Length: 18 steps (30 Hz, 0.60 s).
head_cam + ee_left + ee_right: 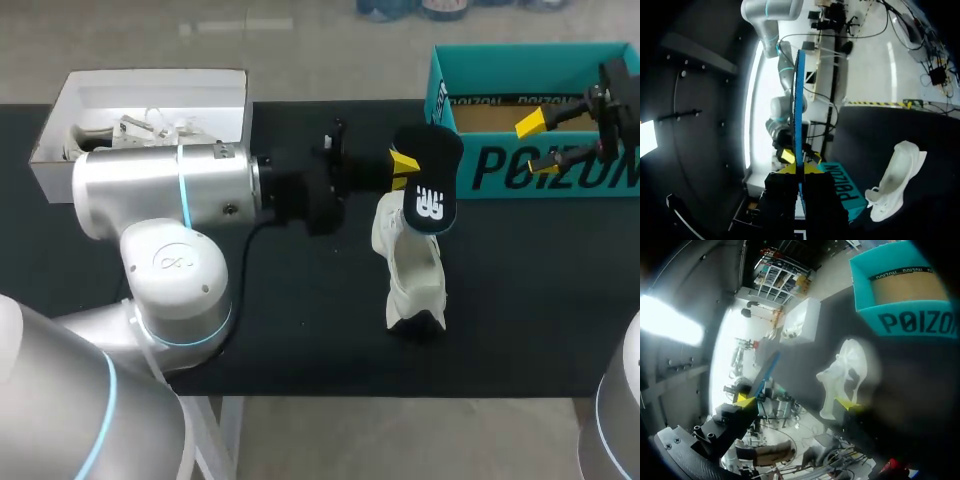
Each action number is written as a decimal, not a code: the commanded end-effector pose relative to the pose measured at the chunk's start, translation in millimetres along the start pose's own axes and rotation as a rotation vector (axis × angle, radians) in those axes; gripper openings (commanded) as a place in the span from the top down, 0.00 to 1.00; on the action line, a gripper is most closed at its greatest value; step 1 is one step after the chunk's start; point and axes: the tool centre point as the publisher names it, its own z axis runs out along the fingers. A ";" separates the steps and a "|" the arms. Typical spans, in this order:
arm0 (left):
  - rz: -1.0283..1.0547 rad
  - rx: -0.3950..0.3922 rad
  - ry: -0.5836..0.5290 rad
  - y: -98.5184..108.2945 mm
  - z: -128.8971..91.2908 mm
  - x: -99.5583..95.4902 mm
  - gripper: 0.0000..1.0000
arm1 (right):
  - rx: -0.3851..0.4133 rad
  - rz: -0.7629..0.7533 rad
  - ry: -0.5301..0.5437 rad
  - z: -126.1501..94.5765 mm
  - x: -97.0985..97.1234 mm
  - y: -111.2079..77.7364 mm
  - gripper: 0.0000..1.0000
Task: Take the shoe out of the shoebox, open the shoe tongue, remove and reinsert the insole, then place the shoe into the shoebox
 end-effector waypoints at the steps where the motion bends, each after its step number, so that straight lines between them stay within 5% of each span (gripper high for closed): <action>1: -0.011 0.002 0.030 -0.9 7.2 -4.0 1.00 | 0.000 0.001 -0.003 0.7 -0.1 -0.7 0.00; 7: -0.030 0.006 0.036 -2.2 8.5 1.9 1.00 | 0.058 -0.156 -0.205 -10.6 -10.8 -21.6 0.00; 11: -0.039 0.007 0.036 -2.3 9.0 5.3 1.00 | 0.098 -0.316 -0.247 -14.6 -19.8 -44.8 0.00; 18: -0.051 0.008 0.033 -1.9 9.4 9.2 1.00 | 0.126 -0.367 -0.269 -21.5 -35.7 -72.1 0.00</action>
